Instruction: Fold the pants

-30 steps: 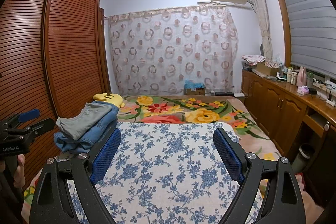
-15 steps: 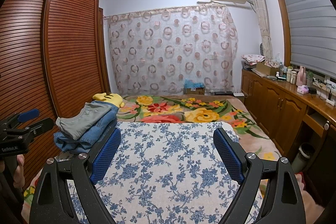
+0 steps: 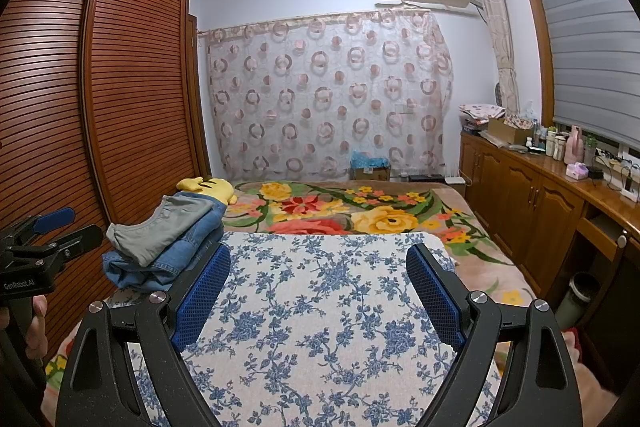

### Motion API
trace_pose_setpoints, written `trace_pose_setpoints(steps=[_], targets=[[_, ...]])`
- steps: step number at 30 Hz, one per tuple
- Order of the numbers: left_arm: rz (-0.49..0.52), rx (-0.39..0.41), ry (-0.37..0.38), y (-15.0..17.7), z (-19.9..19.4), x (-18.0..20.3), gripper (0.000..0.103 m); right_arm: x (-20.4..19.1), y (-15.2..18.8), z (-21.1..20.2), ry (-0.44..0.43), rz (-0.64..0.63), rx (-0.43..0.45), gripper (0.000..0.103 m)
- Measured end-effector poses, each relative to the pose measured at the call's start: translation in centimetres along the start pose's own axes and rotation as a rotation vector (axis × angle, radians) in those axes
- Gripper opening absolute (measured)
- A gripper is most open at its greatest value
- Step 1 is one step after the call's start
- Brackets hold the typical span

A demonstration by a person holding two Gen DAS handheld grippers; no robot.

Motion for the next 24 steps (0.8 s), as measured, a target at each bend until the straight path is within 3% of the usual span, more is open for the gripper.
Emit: trace_pose_setpoints(steps=[24], targets=[[0.0,0.0,0.001,0.04,0.02,-0.08,0.102,0.24,-0.11,0.02,0.003,0.001,0.005,0.091]])
Point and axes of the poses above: each gripper's, at about its wrist camera, not at the fingertips, and z roughly the way its jaws point, x to its right, y to its underside, the point moved 10 cm from there along z, roughly the way its jaws point, and after that the axes turned 3 degrees about -x, right-handed, at the moved point
